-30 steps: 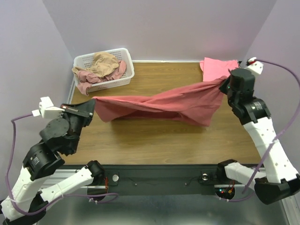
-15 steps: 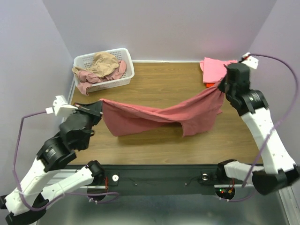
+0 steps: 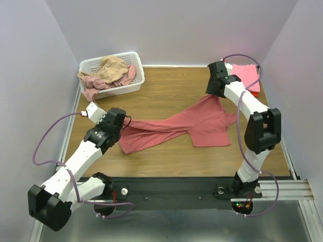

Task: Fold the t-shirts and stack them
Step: Flatten the tshirt out

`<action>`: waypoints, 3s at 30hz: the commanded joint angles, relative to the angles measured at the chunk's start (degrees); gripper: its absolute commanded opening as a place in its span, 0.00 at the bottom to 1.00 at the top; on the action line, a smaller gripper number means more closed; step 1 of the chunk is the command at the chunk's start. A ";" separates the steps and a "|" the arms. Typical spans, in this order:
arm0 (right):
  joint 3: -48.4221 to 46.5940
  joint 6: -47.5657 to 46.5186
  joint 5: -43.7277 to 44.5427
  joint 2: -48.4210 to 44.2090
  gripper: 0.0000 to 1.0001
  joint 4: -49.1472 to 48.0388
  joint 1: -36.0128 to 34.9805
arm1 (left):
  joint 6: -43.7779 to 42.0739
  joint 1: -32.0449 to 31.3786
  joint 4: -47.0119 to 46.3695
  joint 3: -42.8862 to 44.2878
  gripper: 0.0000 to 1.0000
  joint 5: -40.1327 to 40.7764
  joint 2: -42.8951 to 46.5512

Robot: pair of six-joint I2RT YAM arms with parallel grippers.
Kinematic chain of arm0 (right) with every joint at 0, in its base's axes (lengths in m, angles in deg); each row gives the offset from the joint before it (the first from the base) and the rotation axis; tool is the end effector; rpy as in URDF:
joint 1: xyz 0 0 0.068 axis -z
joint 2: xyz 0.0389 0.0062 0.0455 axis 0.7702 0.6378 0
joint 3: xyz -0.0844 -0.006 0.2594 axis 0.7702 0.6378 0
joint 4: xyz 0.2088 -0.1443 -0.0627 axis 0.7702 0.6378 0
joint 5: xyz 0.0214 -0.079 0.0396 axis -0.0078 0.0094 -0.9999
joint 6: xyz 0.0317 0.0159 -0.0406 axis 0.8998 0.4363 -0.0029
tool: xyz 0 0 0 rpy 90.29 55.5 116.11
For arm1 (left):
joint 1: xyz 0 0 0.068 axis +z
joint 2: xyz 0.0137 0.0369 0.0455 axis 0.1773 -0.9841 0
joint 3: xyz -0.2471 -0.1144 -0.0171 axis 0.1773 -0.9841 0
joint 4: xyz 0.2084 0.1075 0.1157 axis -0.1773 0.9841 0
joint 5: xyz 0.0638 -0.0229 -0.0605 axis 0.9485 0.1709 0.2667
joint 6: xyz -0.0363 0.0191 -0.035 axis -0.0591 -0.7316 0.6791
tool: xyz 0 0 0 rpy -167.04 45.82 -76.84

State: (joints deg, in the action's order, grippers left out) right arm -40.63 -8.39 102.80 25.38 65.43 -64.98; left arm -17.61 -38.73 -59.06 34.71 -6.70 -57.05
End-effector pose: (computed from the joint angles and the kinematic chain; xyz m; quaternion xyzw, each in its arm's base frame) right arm 0.3966 0.0869 0.2906 0.1630 0.9058 -0.0918 0.3803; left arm 0.1812 -0.0731 0.2846 -0.3923 0.7655 -0.0926 0.5015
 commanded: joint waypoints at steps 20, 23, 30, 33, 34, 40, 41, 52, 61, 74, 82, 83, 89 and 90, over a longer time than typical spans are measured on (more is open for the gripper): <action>51.31 15.44 -14.43 -34.33 0.72 -1.41 14.26 | -4.31 2.50 -8.71 -6.32 0.00 -7.21 3.86; 52.02 14.83 -16.45 -32.75 0.69 -4.57 14.26 | -3.87 2.50 -8.10 -6.85 0.00 -7.30 4.21; 53.24 13.77 -20.76 -29.32 0.58 -8.35 14.26 | -3.43 2.50 -8.19 -7.55 0.00 -7.39 5.00; 54.13 13.33 -22.87 -27.92 0.49 -9.85 14.26 | -3.34 2.50 -7.66 -7.38 0.00 -6.86 4.92; 54.21 13.16 -23.05 -27.48 0.49 -10.11 14.26 | -3.17 2.58 -7.31 -7.12 0.00 -6.77 4.91; 54.57 13.68 -19.64 -25.28 0.39 -10.55 14.26 | -2.64 2.58 -6.87 -7.55 0.00 -6.33 5.79; 54.65 13.94 -18.93 -25.10 0.37 -10.90 14.26 | -2.55 2.58 -6.78 -7.55 0.00 -6.42 5.79; 51.50 11.13 -18.57 -27.46 0.00 -16.09 14.26 | -4.66 2.58 -6.25 -5.71 0.00 -6.42 7.64; 36.39 9.63 -19.03 -48.45 0.00 -13.90 14.26 | -13.08 2.58 -5.56 9.72 0.00 -7.74 12.21; -10.71 6.57 -10.40 -49.98 0.00 -1.07 14.26 | -24.08 2.58 -3.09 43.32 0.00 -16.44 12.30; -32.69 1.12 -7.05 -45.59 0.00 2.10 14.17 | -26.46 2.58 -1.68 57.38 0.00 -22.15 11.24; -33.93 0.68 -7.58 -45.06 0.00 2.62 14.17 | -26.55 2.58 -1.68 57.92 0.00 -22.68 10.89; -30.87 1.29 -10.57 -41.73 0.00 2.63 14.17 | -26.37 2.58 -2.73 57.40 0.00 -24.70 6.85; -30.08 1.55 -11.27 -40.84 0.00 2.63 14.17 | -26.55 2.58 -3.26 57.05 0.00 -24.35 5.63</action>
State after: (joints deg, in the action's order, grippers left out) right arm -73.38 -5.84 92.71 -20.76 67.42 -51.04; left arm -42.48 -36.37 -59.50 92.04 -30.11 -45.75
